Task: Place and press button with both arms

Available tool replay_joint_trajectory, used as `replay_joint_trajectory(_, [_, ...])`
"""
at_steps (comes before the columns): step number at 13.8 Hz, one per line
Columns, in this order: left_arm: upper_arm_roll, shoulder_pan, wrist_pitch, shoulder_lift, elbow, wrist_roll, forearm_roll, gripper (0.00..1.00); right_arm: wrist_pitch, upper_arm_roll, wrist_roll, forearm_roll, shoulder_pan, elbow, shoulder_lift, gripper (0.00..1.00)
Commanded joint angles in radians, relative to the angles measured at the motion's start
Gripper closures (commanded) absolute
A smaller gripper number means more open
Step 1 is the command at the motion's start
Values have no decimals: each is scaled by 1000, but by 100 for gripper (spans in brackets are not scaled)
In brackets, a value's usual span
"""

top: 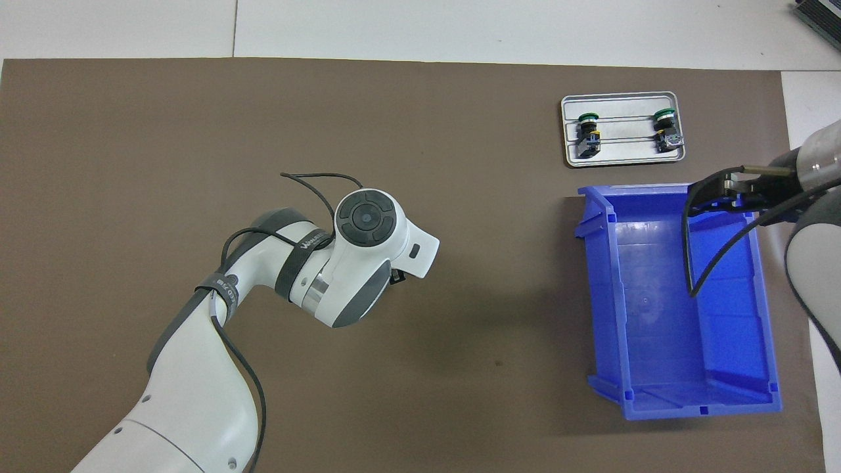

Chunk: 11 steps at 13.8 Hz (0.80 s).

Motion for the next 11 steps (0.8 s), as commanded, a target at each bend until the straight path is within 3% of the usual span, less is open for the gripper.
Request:
replay_joint_trajectory(1, [15, -18, 35, -22, -35, -27, 24, 19, -14, 4, -25, -17, -7, -24, -16, 0])
replay_joint_trajectory(4, [15, -16, 102, -21, -67, -25, 24, 28, -2, 4, -70, -10, -17, -64, -39, 0])
replay_joint_trajectory(11, [17, -1, 107, -19, -64, -24, 26, 79, 3, 4, -56, -7, -20, -71, -41, 0])
